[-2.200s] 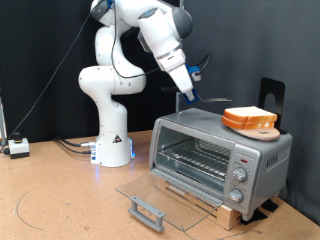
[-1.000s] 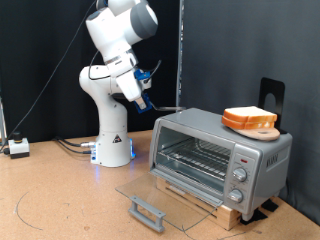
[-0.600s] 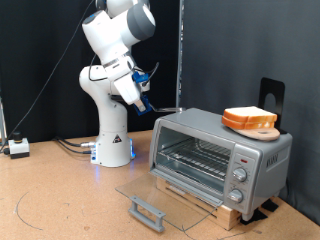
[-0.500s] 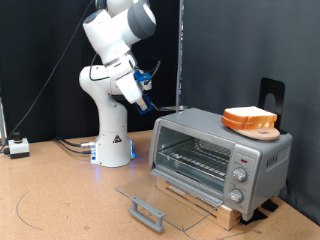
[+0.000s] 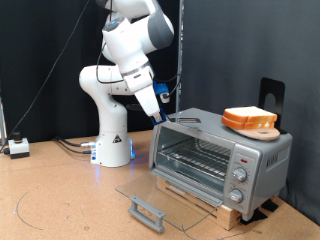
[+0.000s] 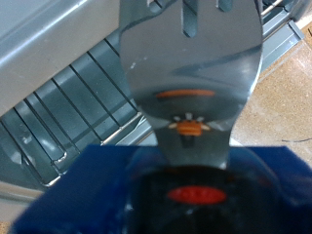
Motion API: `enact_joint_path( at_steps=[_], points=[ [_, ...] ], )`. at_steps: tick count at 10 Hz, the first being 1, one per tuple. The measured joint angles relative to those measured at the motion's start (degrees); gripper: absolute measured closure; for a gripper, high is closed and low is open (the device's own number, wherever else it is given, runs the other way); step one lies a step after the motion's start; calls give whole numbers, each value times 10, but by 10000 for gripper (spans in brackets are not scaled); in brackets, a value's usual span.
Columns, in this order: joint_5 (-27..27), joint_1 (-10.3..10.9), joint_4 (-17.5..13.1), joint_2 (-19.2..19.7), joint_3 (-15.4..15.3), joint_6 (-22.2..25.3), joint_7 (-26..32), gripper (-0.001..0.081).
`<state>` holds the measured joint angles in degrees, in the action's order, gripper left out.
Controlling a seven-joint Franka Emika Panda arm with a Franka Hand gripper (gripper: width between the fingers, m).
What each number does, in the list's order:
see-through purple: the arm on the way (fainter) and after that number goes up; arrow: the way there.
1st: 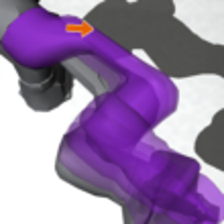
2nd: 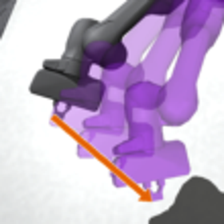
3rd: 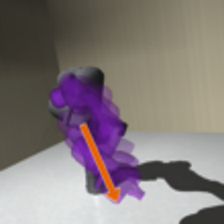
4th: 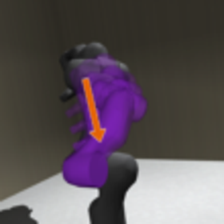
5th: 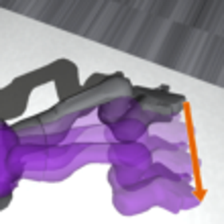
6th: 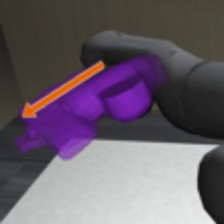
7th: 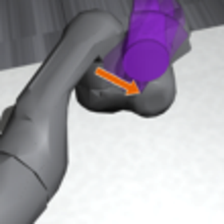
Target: Make a piece of toast with the oven
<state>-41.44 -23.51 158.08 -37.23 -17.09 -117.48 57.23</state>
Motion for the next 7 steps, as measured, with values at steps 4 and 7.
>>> enact_joint_path(
  at_steps=[4, 7],
  points=[
    [-10, 12, -14, 7, 23, 46, 100, 411],
    [4, 12, -33, 30, 23, 51, 109, 411]
  ],
)
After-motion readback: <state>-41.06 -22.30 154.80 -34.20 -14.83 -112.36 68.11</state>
